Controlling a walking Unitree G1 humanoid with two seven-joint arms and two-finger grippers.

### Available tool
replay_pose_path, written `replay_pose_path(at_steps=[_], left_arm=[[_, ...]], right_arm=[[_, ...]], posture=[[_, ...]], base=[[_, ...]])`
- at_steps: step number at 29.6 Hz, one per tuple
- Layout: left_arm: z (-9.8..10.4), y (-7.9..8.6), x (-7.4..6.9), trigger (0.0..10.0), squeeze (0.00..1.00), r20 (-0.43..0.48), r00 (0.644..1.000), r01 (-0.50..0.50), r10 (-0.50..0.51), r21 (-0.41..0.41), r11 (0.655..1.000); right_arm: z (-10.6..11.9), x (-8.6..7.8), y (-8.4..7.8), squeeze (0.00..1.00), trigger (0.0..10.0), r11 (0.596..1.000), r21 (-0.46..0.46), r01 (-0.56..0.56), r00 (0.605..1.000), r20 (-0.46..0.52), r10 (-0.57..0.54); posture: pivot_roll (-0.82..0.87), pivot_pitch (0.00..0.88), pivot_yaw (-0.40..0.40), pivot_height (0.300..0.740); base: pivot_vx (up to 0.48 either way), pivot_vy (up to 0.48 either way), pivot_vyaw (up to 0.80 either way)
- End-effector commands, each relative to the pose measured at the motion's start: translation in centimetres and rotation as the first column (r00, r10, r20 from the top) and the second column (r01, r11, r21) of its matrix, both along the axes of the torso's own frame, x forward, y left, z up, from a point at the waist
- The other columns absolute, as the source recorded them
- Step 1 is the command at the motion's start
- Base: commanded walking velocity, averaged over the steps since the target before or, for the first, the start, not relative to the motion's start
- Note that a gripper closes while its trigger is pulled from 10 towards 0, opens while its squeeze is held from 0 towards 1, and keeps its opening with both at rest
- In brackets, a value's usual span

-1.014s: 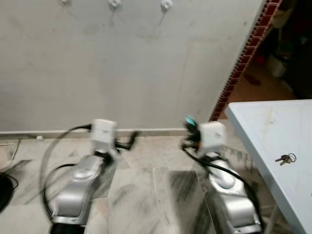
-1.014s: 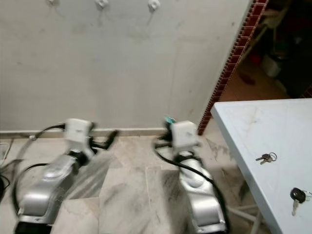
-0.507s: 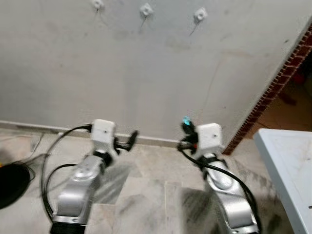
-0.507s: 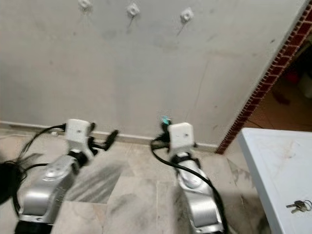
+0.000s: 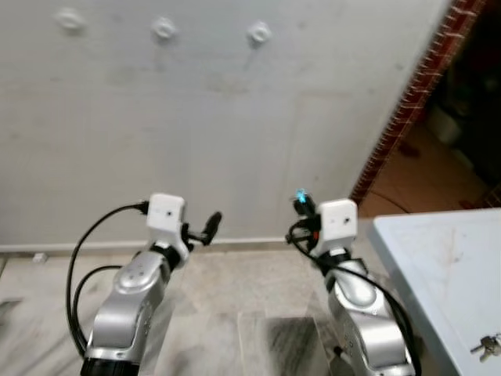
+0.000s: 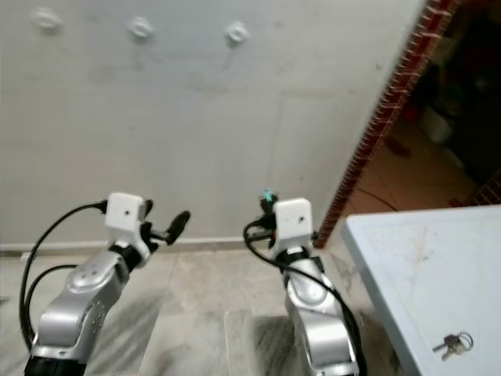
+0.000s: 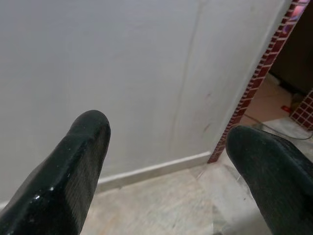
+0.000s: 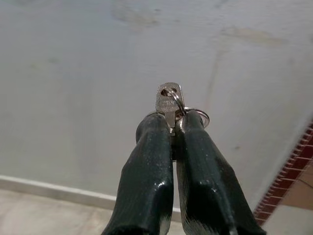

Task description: Hang keys on a hook

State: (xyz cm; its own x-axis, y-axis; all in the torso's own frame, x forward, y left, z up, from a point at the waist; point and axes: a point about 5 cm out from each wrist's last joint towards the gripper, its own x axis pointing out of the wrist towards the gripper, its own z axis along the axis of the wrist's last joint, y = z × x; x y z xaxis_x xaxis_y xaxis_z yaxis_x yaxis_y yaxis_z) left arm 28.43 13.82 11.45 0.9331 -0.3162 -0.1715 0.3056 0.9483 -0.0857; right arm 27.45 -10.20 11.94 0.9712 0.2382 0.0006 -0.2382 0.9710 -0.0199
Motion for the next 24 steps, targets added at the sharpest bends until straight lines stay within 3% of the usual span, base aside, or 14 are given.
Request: replay_pose_path(at_steps=[1, 10, 24], left_arm=[[0.21, -0.89, -0.01, 10.0, 0.00, 0.008, 1.000, 0.024, -0.024, -0.006, 1.000], [0.21, -0.84, -0.03, 10.0, 0.00, 0.007, 1.000, 0.023, -0.023, -0.005, 1.000], [0.18, -0.82, 0.00, 10.0, 0.00, 0.006, 1.000, 0.021, -0.021, -0.007, 1.000]], right_arm=[[0.09, 0.06, -1.02, 0.00, 10.0, 0.999, -0.014, 0.031, 0.999, 0.008, -0.031], [0.05, 0.05, -0.88, 0.00, 10.0, 1.000, -0.019, 0.024, 1.000, 0.011, -0.024], [-0.02, 0.07, -0.73, 0.00, 10.0, 1.000, -0.026, 0.016, 1.000, 0.013, -0.015]], posture=[[0.12, 0.019, -0.066, 0.740], [0.12, 0.021, -0.064, 0.740], [0.12, 0.022, -0.065, 0.740]], base=[[0.334, 0.000, 0.00], [0.328, 0.000, 0.00], [0.044, 0.418, 0.00]])
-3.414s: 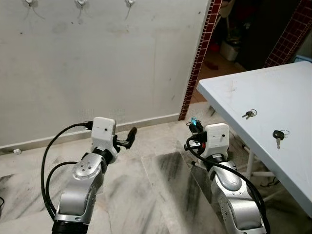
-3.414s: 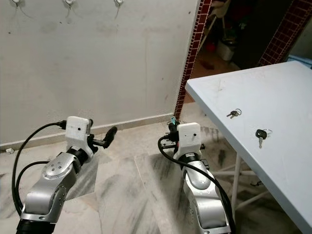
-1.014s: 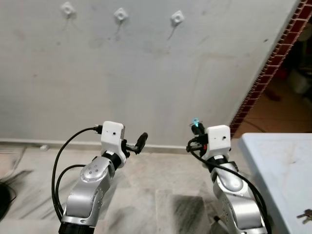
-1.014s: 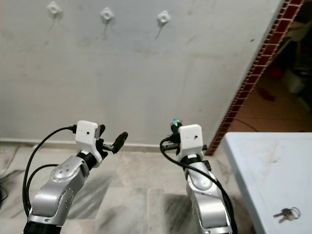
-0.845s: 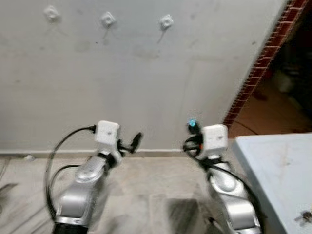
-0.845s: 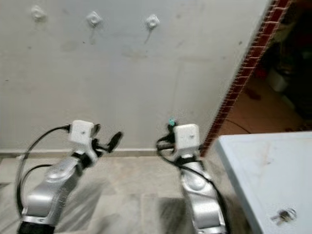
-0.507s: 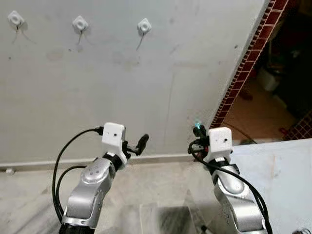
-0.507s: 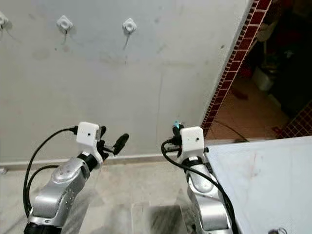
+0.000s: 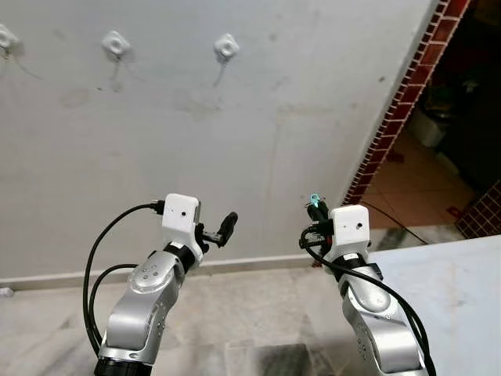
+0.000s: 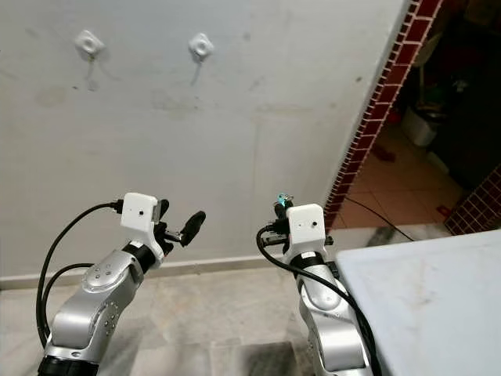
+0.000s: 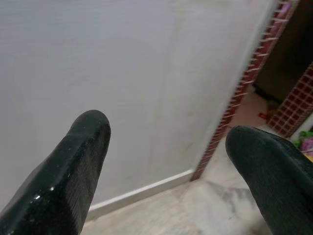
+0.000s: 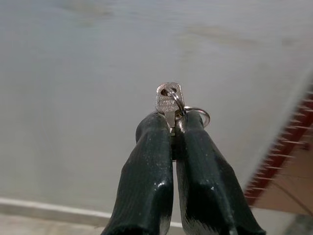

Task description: Hang keys on a hook

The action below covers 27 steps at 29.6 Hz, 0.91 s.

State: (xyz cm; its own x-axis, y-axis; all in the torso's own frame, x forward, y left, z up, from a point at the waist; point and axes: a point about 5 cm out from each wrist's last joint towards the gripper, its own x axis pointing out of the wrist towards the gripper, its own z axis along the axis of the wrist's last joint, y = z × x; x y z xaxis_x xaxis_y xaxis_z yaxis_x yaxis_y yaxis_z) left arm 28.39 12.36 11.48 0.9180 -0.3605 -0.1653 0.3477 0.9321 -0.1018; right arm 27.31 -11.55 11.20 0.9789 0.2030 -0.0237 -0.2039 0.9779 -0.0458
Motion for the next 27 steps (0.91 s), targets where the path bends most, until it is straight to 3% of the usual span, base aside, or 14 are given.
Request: replay_pose_path(at_steps=[1, 12, 17, 27], left_arm=[[0.15, 0.64, 0.04, 10.0, 0.00, 0.005, 1.000, -0.024, 0.024, 0.009, 1.000], [0.00, 0.66, 0.09, 10.0, 0.00, 0.003, 1.000, -0.026, 0.026, 0.023, 0.999], [0.09, 0.57, 0.12, 10.0, 0.00, 0.023, 0.999, -0.027, 0.026, 0.041, 0.999], [0.47, 0.18, 0.02, 10.0, 0.00, 0.041, 0.999, 0.005, -0.005, -0.006, 1.000]], right_arm=[[0.71, 0.21, 0.62, 0.00, 10.0, 1.000, 0.004, -0.020, 0.999, 0.030, 0.020], [0.82, 0.24, 0.65, 0.00, 10.0, 1.000, 0.001, -0.020, 0.999, 0.038, 0.020], [0.83, 0.29, 0.62, 0.00, 10.0, 1.000, -0.002, -0.020, 0.999, 0.040, 0.020], [0.87, 0.25, 0.65, 0.00, 10.0, 1.000, -0.011, -0.019, 0.998, 0.052, 0.019]], posture=[[0.12, 0.022, -0.065, 0.740], [0.12, 0.022, -0.064, 0.740], [0.12, 0.022, -0.065, 0.740], [0.12, 0.016, -0.064, 0.740]], base=[[0.000, 0.431, 0.00], [0.047, 0.424, 0.00], [0.000, 0.000, 0.00], [0.059, 0.000, 0.00]])
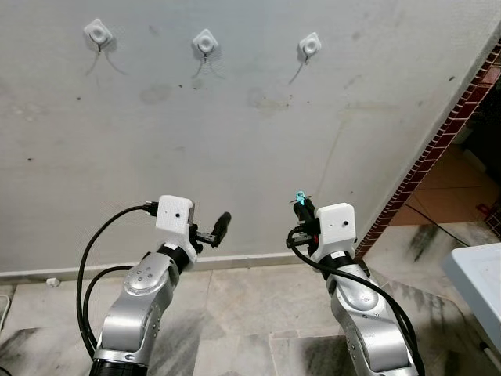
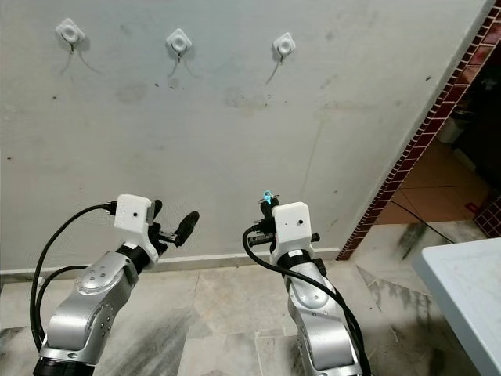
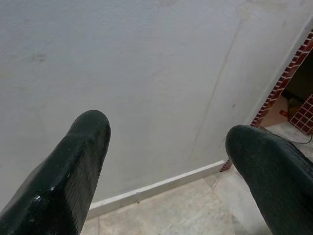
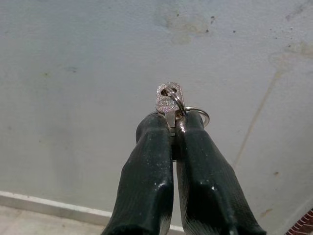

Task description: Hang keys on a hook

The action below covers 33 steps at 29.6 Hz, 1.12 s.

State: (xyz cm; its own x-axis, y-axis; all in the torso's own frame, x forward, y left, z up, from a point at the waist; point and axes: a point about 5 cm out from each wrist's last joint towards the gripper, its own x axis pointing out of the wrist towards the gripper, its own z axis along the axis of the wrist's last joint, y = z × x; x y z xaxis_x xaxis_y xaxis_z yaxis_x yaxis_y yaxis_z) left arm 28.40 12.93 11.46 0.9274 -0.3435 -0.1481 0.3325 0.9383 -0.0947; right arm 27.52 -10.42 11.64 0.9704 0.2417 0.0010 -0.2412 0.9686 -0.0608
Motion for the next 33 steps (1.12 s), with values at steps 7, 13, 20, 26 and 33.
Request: replay_pose_path(at_steps=[7, 13, 20, 26, 33], left_arm=[[0.51, -0.53, 0.04, 10.0, 0.00, 0.029, 0.999, 0.033, -0.033, -0.015, 0.999], [0.48, -0.58, 0.00, 10.0, 0.00, 0.029, 0.999, 0.037, -0.037, -0.018, 0.999], [0.45, -0.65, -0.05, 10.0, 0.00, 0.027, 0.999, 0.046, -0.045, -0.021, 0.999], [0.44, -0.66, -0.02, 10.0, 0.00, 0.026, 0.999, 0.047, -0.047, -0.022, 0.999], [0.45, -0.65, -0.03, 10.0, 0.00, 0.025, 0.999, 0.042, -0.042, -0.021, 0.999]], right_arm=[[0.69, 0.18, -0.62, 0.00, 10.0, 1.000, -0.007, 0.030, 0.999, 0.045, -0.029], [0.88, 0.28, -0.64, 0.00, 10.0, 1.000, -0.013, 0.027, 0.998, 0.058, -0.026], [0.90, 0.24, -0.56, 0.00, 10.0, 1.000, -0.016, 0.024, 0.998, 0.065, -0.022], [0.91, 0.25, -0.53, 0.00, 10.0, 1.000, -0.017, 0.023, 0.997, 0.067, -0.022], [0.86, 0.21, -0.60, 0.00, 10.0, 1.000, -0.016, 0.026, 0.997, 0.068, -0.025]], posture=[[0.13, 0.012, -0.066, 0.740], [0.13, 0.009, -0.067, 0.740], [0.13, 0.006, -0.066, 0.740], [0.13, 0.008, -0.066, 0.740], [0.13, 0.012, -0.066, 0.740]], base=[[0.398, 0.000, 0.00], [0.450, 0.000, 0.00], [0.451, 0.000, 0.00], [0.448, 0.000, 0.00], [0.446, 0.000, 0.00]])
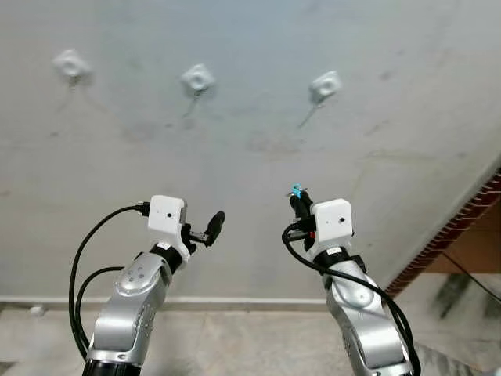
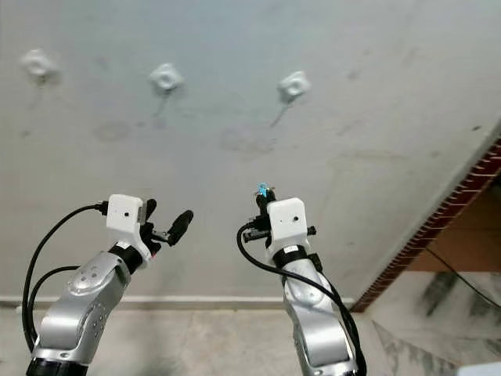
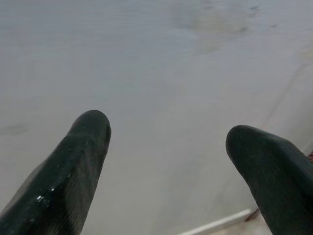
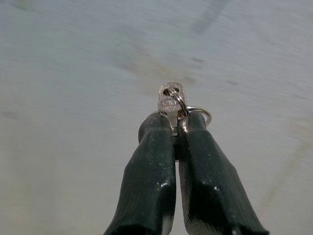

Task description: Hang keys on a hook

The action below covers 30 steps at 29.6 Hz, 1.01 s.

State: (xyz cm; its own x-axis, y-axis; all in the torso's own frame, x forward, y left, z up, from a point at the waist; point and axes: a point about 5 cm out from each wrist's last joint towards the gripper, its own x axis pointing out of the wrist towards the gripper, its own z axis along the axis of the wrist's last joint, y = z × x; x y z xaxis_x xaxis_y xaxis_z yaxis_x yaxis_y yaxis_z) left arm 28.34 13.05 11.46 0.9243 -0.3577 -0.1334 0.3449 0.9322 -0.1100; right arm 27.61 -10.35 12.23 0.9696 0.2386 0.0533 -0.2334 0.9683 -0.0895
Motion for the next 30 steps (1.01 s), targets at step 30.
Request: replay_pose_path(at_steps=[30], left_arm=[[0.5, 0.1, -1.1, 10.0, 0.00, 0.091, 0.994, 0.039, -0.054, 0.162, 0.986]], right_arm=[[1.6, 0.0, -0.9, 0.00, 10.0, 0.999, 0.019, 0.047, 0.996, 0.074, -0.049]], posture=[[0.14, 0.019, -0.065, 0.740]], base=[[0.116, 0.000, 0.00]])
